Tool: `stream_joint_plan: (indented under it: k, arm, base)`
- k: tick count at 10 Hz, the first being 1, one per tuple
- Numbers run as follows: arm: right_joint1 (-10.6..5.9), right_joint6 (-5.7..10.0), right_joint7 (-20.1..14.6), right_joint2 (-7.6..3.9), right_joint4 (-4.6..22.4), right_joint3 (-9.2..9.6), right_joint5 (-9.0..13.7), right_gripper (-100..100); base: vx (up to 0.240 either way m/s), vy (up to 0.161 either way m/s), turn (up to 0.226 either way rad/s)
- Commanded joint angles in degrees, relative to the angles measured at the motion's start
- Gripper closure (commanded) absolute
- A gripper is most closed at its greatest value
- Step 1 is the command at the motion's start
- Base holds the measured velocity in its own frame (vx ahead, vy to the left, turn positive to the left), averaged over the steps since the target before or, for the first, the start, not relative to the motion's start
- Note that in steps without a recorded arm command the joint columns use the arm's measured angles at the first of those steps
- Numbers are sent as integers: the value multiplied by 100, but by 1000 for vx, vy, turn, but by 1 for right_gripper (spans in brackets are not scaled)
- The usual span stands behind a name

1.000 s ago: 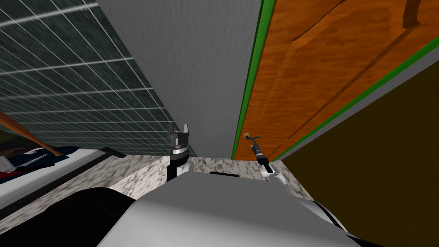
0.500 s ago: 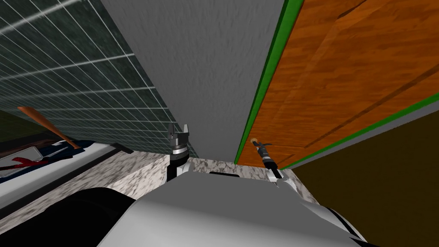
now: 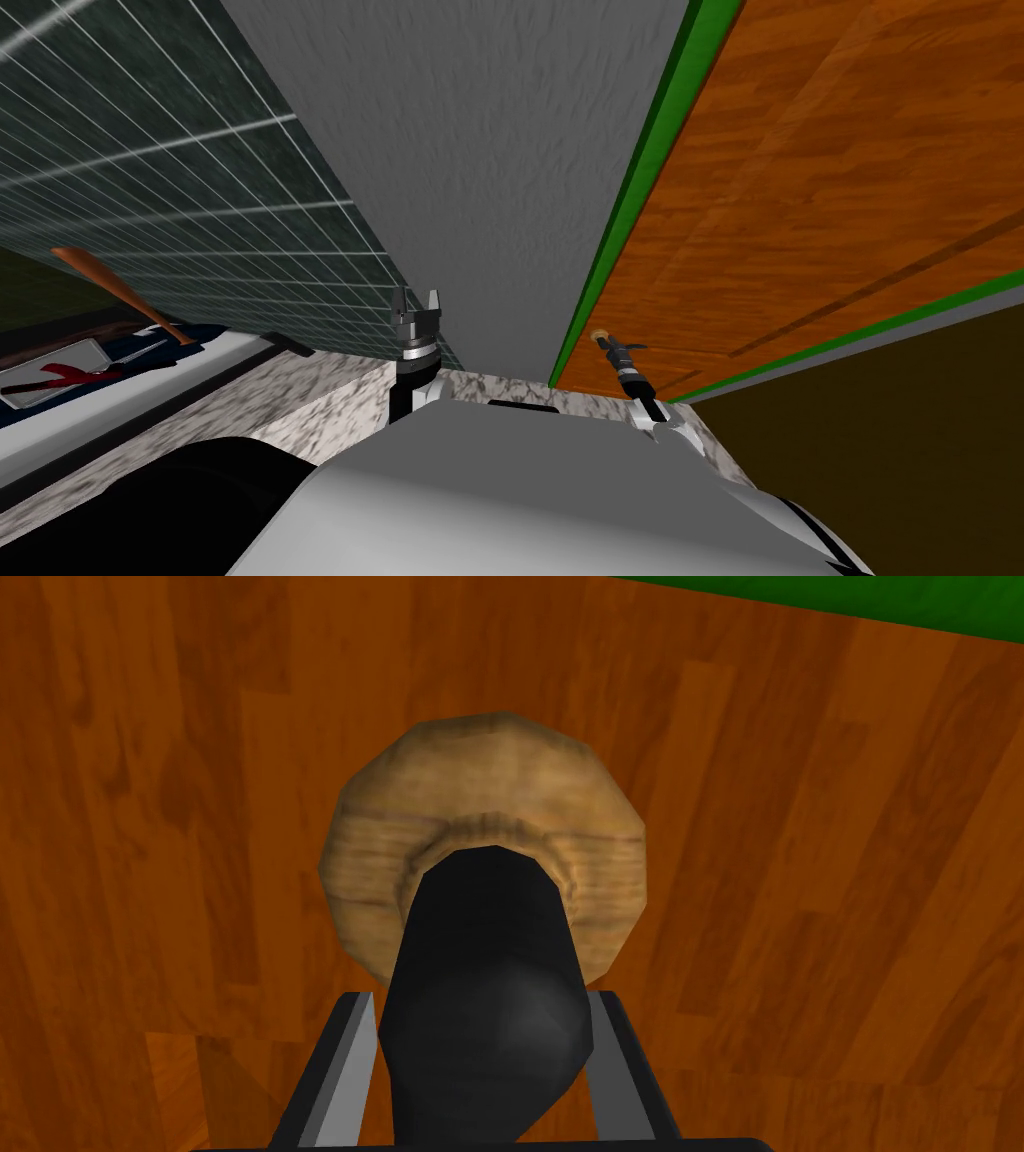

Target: Pull the door open

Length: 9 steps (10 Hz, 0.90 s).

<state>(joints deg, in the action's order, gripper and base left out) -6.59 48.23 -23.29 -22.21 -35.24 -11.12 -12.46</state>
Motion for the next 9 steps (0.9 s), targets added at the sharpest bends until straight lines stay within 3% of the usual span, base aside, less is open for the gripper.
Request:
stream_joint_plan:
  k: [1,5,9]
  arm:
    - [2,-4,2,1,-2,0,0,100]
    - [2,-4,2,1,-2,0,0,100]
    - [204,336,-298,-177,-9,118,-174,100]
  base:
    - [-10,2,0]
    - [-1,-1,1]
    - [-165,-59,98]
